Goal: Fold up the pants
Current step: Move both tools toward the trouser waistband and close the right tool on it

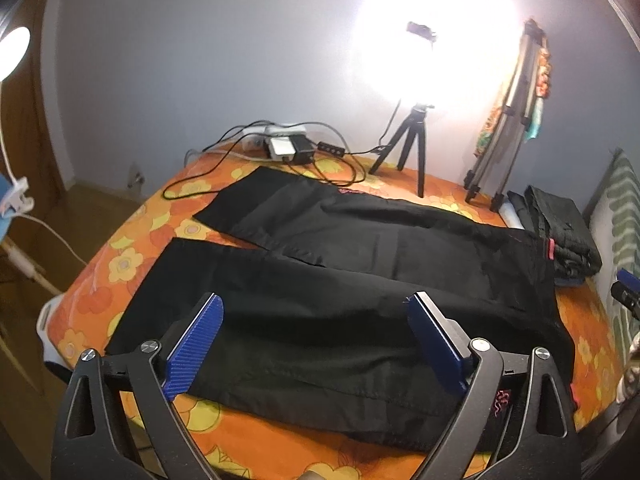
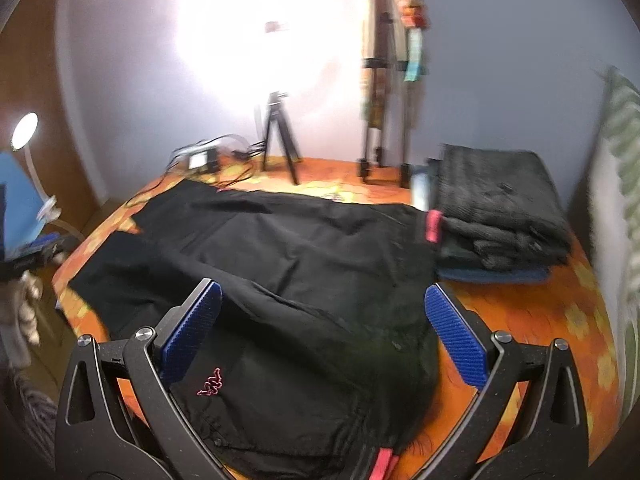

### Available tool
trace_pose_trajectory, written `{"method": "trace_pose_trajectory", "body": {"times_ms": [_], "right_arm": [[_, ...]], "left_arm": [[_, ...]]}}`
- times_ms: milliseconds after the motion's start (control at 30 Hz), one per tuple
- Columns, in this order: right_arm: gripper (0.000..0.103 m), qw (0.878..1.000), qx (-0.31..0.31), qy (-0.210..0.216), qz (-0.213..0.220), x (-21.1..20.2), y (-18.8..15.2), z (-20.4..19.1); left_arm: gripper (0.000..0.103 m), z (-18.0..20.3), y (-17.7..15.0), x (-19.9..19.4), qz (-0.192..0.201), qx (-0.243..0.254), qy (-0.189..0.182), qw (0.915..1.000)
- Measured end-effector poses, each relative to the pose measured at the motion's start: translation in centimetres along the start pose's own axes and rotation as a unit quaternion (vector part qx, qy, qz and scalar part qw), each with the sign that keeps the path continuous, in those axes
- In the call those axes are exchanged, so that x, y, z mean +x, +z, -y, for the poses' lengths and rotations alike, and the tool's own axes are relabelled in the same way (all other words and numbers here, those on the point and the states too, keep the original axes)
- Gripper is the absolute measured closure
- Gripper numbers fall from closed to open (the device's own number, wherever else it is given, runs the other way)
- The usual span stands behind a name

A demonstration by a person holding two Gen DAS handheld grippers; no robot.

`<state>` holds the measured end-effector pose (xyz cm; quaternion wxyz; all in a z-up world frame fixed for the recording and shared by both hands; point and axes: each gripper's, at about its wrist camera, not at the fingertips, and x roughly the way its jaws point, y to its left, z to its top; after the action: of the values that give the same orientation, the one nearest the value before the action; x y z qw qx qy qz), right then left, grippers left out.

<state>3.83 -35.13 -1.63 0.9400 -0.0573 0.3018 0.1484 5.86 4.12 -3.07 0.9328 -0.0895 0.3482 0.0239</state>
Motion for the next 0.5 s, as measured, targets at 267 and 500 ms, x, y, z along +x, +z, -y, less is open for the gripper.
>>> {"method": "trace_pose_trajectory", "body": {"times_ms": [267, 500], "right_arm": [[0.000, 0.996, -0.079, 0.032, -0.007, 6.0, 2.3, 1.3], [0.000, 0.992, -0.109, 0.024, -0.049, 14.1, 5.2, 3.1]], "left_arm": [[0.017, 0.0, 1.7, 4.1, -0.040, 0.002, 0.004, 0.9992], [0.019, -0.6, 5.4, 8.5, -0.044, -0.025, 0.002, 0.9987]]}}
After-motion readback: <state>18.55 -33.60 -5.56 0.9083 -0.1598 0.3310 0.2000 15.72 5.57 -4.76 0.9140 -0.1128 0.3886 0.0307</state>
